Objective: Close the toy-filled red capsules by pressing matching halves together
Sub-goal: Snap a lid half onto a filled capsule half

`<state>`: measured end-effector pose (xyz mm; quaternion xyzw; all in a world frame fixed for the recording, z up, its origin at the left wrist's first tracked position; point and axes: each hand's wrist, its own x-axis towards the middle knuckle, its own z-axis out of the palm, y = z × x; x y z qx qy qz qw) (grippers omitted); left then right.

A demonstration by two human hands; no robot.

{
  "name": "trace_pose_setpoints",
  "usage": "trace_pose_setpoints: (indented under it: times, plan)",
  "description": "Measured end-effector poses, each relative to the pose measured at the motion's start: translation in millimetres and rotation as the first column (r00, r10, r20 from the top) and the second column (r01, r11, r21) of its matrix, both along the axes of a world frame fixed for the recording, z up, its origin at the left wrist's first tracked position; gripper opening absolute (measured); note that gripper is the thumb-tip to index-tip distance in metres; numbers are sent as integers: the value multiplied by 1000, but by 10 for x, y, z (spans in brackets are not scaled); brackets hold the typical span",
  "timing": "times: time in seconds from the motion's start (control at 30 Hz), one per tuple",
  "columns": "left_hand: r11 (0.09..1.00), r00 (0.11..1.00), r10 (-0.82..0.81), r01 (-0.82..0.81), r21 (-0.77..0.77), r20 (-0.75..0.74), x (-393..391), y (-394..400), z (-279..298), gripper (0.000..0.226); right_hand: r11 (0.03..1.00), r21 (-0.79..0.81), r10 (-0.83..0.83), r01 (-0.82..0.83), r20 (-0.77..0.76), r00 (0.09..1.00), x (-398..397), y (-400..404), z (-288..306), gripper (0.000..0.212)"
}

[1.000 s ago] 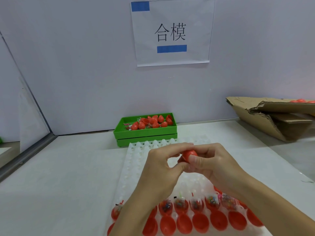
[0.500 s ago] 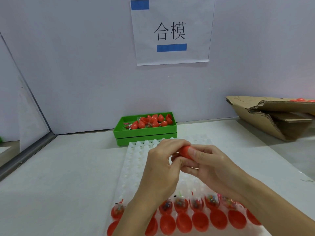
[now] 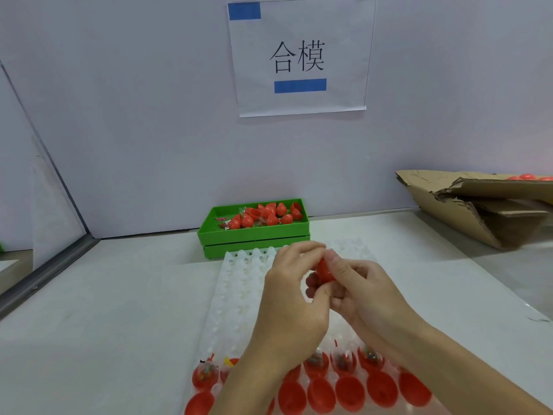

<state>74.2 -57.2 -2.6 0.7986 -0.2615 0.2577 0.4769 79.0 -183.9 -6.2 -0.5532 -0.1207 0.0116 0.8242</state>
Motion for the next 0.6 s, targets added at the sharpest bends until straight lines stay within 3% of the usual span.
trace_pose_setpoints:
  times: [0.07,0.13,0.23,0.37,0.6]
  plan:
    - [980,971,-137,104,-170,-194,-6,11,1,30,996,-74,-46,49,45,998,1,-4,2,47]
    - [900,871,-358,225,-374,-336,-1,4,-25,39,991,-121,-40,51,98,994,-9,-12,27,53]
    - [755,739,-543,223,-617,-398,11,-66,-36,53,984,-171,-33,56,134,990,-1,-30,46,63]
    - [801,806,-400,75,-594,-437,36,-125,-66,54,974,-217,-29,65,162,986,2,0,3,49]
    - [815,831,-369,74,-575,-416,18,-97,-63,32,956,-282,-20,80,207,978,24,10,-77,45]
